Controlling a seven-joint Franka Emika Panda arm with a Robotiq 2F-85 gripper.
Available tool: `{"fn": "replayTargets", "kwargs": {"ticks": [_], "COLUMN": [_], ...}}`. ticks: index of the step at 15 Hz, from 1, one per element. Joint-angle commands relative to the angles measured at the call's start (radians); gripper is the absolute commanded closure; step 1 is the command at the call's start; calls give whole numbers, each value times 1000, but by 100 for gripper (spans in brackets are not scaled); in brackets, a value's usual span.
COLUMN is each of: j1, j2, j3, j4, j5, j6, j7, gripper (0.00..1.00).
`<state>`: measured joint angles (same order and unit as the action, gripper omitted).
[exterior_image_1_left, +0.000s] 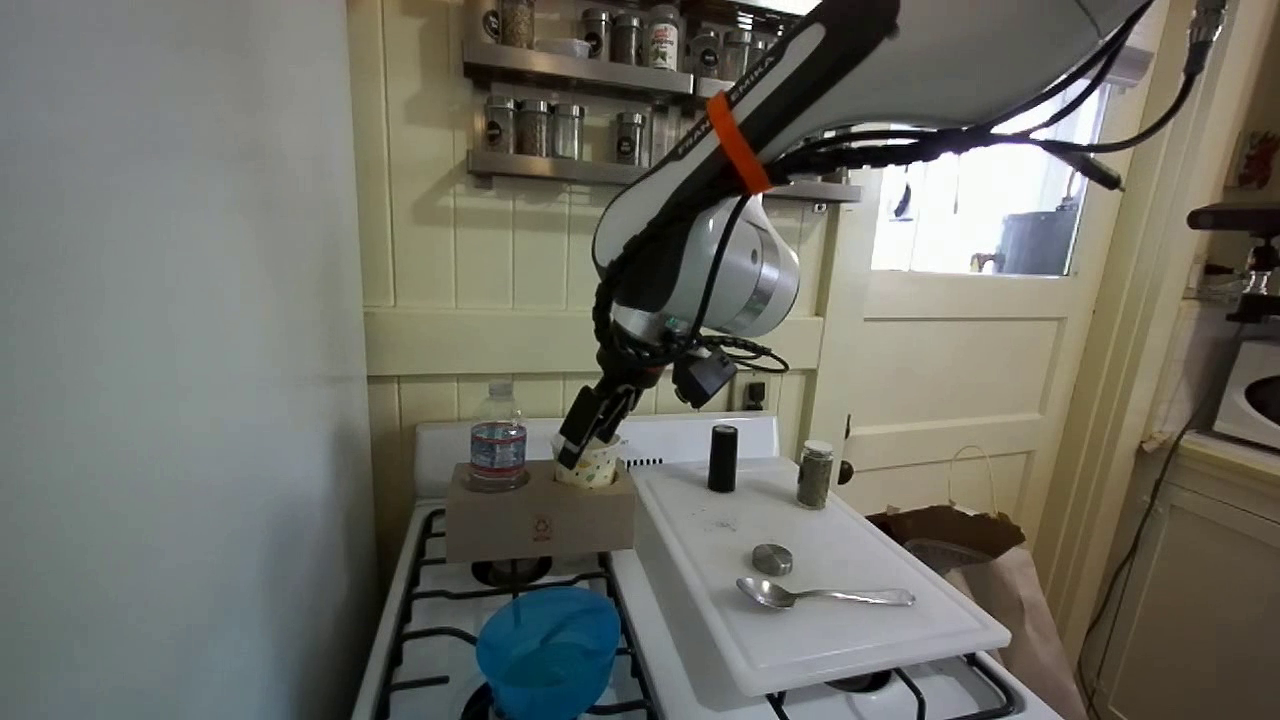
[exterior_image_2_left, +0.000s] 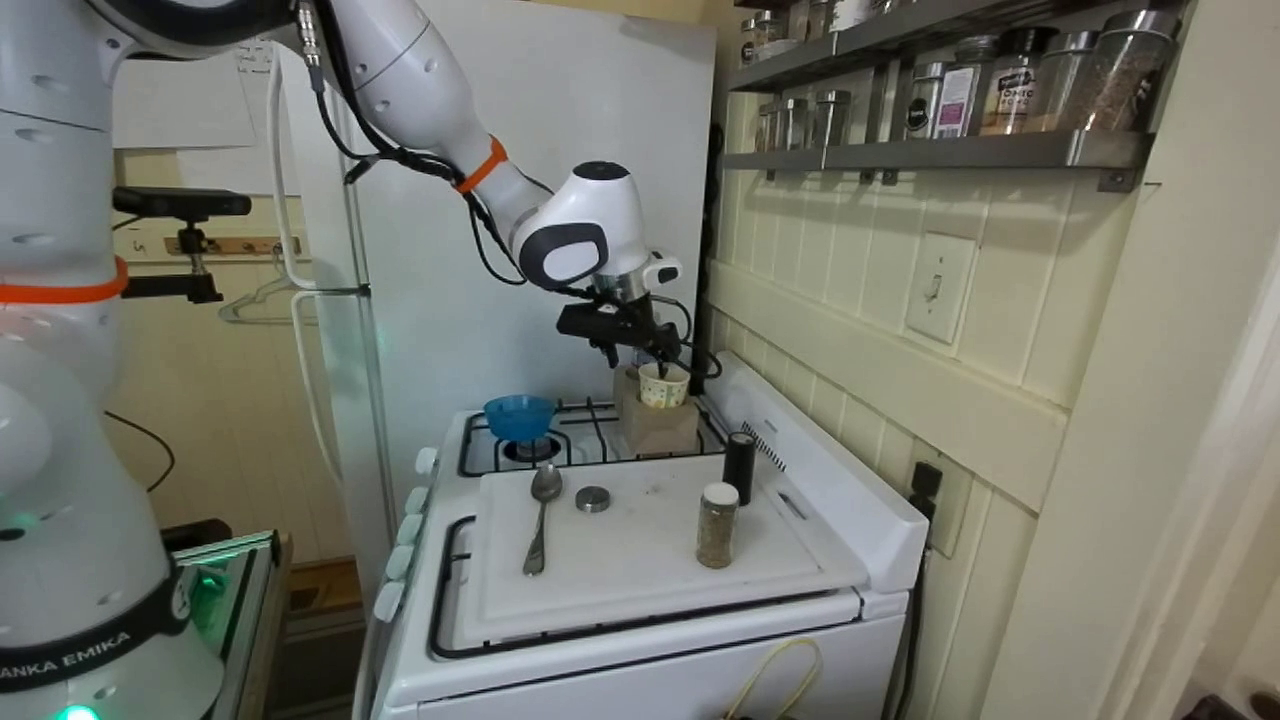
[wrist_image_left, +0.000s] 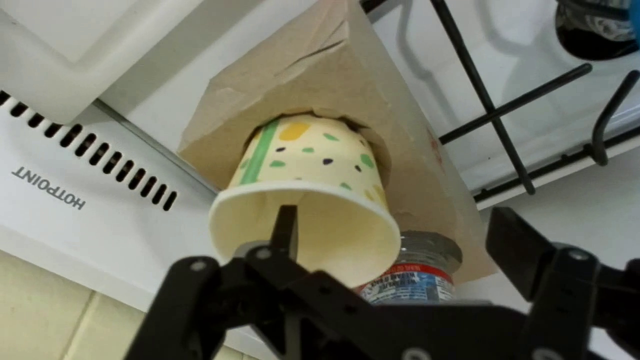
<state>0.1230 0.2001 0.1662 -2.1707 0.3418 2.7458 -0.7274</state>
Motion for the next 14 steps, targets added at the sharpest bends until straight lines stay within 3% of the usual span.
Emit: {"fn": "replayTargets", "kwargs": {"ticks": [1,6,9,10,14], "j1": [-35,-59,-32,-23,-5], "j2": [58,96,79,70,36], "j3": [45,86,49,36,15], "j4": [34,73,84,85,93], "j5": [-27,-58,-176,-221,-349], "j6": [42,63,47,35,-13], "j7": [-1,3,89,129,281], "gripper": [35,74,96,100,99]}}
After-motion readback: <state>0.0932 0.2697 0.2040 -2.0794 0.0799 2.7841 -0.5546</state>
